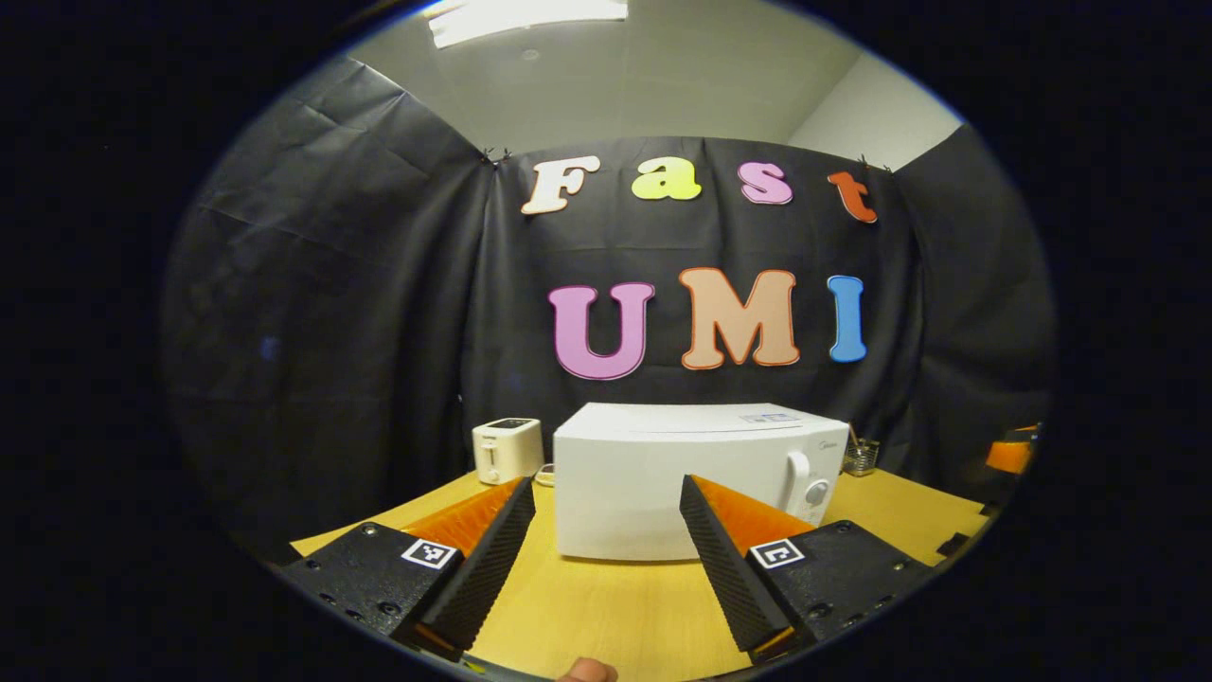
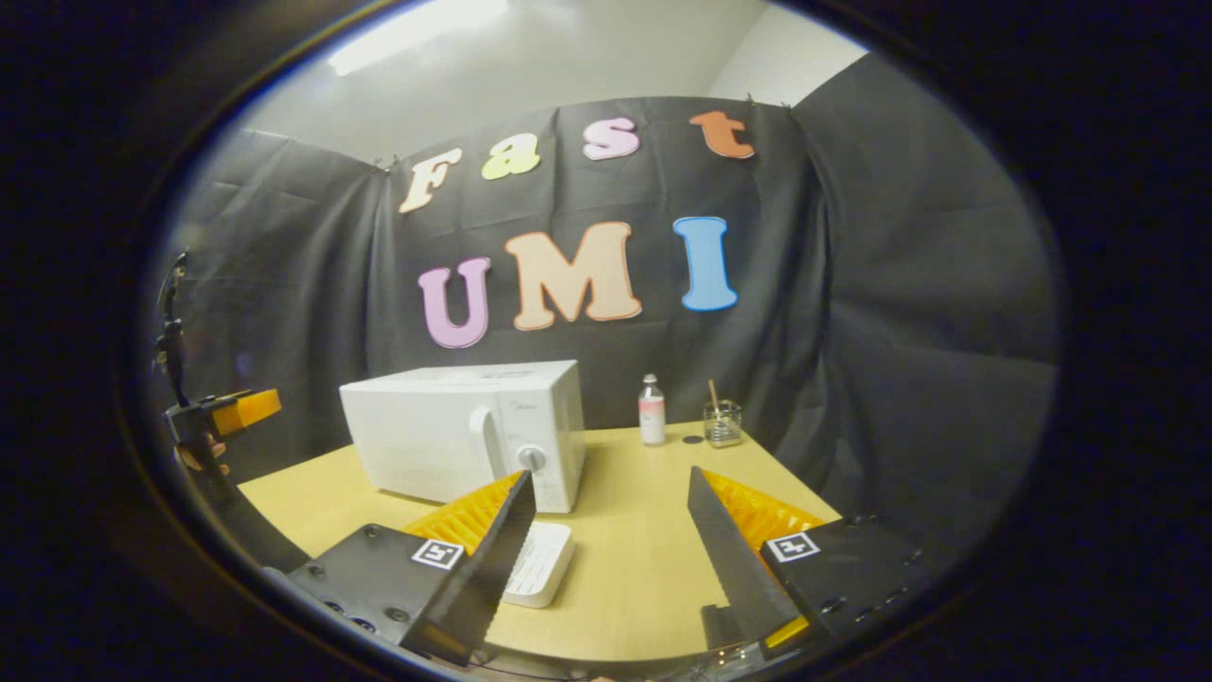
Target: Open the microwave oven with the left hand, put the food in, and close the microwave oven.
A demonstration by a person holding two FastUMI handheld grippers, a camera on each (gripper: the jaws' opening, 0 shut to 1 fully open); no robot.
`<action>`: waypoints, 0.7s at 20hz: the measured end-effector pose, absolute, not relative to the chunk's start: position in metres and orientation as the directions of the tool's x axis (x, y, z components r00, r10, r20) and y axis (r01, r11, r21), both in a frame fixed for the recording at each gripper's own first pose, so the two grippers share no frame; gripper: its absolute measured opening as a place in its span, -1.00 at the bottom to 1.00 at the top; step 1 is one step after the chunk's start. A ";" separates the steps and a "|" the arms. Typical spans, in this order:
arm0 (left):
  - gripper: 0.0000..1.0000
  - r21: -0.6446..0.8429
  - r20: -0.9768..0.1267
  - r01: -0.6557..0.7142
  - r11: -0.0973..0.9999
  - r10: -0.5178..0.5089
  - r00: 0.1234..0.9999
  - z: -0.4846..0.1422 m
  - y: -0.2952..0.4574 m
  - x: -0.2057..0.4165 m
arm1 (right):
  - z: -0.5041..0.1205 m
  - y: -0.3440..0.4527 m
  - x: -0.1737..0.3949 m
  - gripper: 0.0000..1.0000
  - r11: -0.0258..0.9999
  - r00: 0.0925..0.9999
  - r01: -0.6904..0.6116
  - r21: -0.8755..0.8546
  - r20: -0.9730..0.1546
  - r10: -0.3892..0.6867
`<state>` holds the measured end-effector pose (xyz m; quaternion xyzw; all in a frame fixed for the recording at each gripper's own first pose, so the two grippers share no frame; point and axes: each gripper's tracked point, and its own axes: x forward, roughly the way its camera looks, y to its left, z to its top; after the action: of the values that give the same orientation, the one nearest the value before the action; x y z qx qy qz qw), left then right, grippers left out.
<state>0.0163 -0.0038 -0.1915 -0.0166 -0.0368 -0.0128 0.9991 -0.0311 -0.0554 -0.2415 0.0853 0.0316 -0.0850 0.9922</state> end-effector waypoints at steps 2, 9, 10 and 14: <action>0.93 -0.037 0.063 0.013 0.999 -0.011 0.998 -0.197 0.010 0.003 | -0.241 -0.051 -0.030 0.84 0.972 0.985 0.161 0.173 -0.086 -0.148; 0.93 -0.074 0.062 -0.007 0.997 0.012 0.998 -0.216 0.036 -0.026 | -0.235 -0.046 -0.040 0.83 0.973 0.980 0.193 0.128 -0.075 -0.184; 0.93 -0.074 0.052 -0.005 0.997 0.009 0.999 -0.220 0.037 -0.028 | -0.235 -0.046 -0.041 0.83 0.972 0.980 0.194 0.130 -0.075 -0.185; 0.93 -0.046 0.061 0.004 0.999 -0.001 0.998 -0.214 0.035 -0.033 | -0.233 -0.041 -0.048 0.83 0.974 0.980 0.193 0.121 -0.075 -0.185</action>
<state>-0.0333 0.0351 -0.2140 -0.0231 -0.0305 -0.0012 0.9993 -0.0478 -0.0411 -0.2328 0.0642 0.0314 -0.0952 0.9929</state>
